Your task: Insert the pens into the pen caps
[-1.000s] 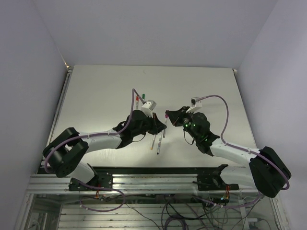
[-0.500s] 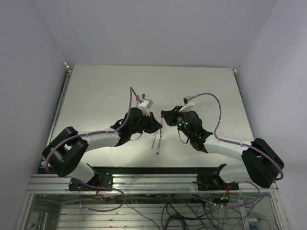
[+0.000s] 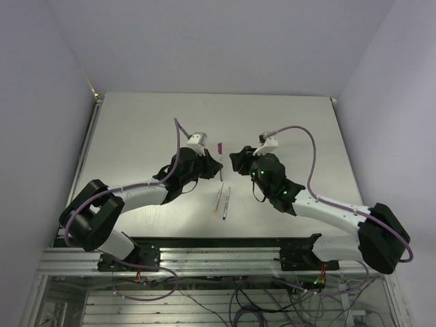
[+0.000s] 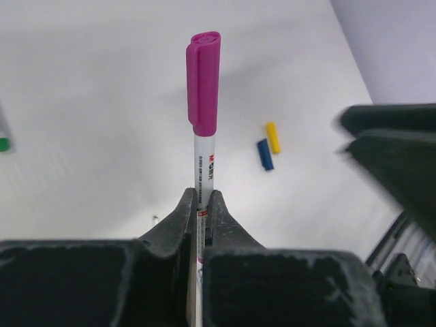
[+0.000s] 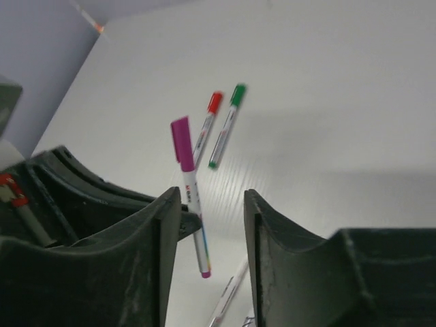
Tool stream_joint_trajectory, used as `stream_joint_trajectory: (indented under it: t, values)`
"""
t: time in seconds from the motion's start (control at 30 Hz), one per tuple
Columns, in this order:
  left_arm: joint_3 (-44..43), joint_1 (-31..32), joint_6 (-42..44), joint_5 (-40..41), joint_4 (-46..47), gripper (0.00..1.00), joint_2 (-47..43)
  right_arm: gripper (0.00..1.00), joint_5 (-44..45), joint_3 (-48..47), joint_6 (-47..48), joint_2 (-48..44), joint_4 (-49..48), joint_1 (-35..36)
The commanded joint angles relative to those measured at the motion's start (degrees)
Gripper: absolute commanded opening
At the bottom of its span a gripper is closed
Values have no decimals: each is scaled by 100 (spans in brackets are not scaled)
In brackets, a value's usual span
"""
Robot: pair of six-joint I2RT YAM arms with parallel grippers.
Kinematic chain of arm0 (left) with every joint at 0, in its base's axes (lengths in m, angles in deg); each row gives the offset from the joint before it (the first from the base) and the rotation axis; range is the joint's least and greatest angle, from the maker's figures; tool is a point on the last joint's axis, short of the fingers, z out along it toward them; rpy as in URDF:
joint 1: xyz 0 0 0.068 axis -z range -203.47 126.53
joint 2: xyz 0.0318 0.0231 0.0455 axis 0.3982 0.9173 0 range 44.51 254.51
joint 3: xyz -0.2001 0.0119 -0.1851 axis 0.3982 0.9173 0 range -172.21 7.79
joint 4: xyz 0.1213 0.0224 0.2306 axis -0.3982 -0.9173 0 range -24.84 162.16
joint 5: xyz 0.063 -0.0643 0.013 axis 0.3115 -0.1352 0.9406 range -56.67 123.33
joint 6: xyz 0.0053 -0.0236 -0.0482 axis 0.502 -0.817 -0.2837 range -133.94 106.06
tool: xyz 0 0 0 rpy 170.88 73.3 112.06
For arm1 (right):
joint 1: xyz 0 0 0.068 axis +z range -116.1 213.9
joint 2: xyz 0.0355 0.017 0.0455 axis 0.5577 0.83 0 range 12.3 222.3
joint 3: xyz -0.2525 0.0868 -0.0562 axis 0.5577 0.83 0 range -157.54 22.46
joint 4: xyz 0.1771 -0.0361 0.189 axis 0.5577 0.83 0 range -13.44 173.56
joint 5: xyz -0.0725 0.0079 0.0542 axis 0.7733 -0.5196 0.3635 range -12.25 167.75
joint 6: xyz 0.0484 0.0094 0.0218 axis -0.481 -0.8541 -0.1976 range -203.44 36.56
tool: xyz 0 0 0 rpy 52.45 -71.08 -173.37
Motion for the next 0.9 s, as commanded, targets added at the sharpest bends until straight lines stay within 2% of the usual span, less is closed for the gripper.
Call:
stream_joint_trajectory:
  t: [0.0,0.2,0.37,0.6,0.87]
  values:
    - [-245,-46,274,592,-208,7,-14,43,1119,-42,435,-766,86,-3]
    - [-813,-123,652,967,-881,7,510,43,1898,305,390,-1595,517,-4]
    - [-1715,-298,1017,1263,-1428,7,1375,43,2055,543,120,-2033,961,-7]
    - [-3000,-549,1307,1552,-2440,7,2574,43,2188,644,-107,-2299,1408,-4]
    - [-3912,-655,1469,1856,-3033,7,3391,43,2132,728,-267,-2227,1502,-5]
